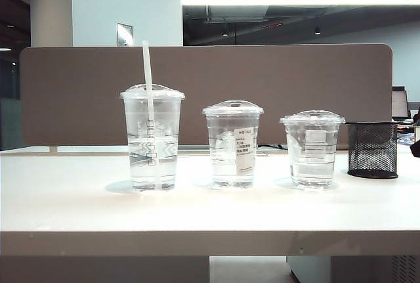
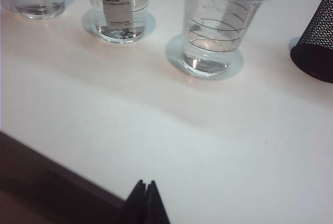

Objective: Pick up the straw and insert it into the large coffee cup.

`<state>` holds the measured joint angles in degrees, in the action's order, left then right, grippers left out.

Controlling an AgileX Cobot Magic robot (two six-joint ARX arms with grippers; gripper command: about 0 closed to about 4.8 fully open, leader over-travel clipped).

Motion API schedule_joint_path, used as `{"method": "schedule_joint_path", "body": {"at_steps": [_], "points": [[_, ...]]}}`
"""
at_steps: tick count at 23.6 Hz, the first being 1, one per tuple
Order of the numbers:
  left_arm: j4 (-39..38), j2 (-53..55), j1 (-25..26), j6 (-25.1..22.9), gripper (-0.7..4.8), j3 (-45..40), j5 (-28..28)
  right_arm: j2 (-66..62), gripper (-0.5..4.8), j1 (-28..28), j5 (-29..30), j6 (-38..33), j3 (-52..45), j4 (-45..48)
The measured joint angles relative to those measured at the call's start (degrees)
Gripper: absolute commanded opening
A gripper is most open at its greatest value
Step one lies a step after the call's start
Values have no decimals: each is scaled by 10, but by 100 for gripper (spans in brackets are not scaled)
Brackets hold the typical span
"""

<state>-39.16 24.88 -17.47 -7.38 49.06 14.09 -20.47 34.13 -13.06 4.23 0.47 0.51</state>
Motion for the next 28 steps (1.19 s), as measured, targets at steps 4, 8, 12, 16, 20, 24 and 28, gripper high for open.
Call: {"method": "schedule_joint_path", "body": {"at_steps": [4,8,12,16,20,24,28], "points": [[174,1,0,9,-3,-154,-38,0,-8,0,0,0,0,0],[285,-29,16,49,-3,-283,-71,0,-8,0,0,0,0,0],[306,-89,111,112,-3,-363,-75,0,-8,0,0,0,0,0],[303,-136,161,120,-3,-404,-75,0,-8,0,0,0,0,0],[263,-210,177,120,-3,-451,-75,0,-8,0,0,0,0,0],[221,-246,178,117,-3,-462,-84,0,-8,0,0,0,0,0],[219,-245,178,108,-3,-462,-88,0,-8,0,0,0,0,0]]}}
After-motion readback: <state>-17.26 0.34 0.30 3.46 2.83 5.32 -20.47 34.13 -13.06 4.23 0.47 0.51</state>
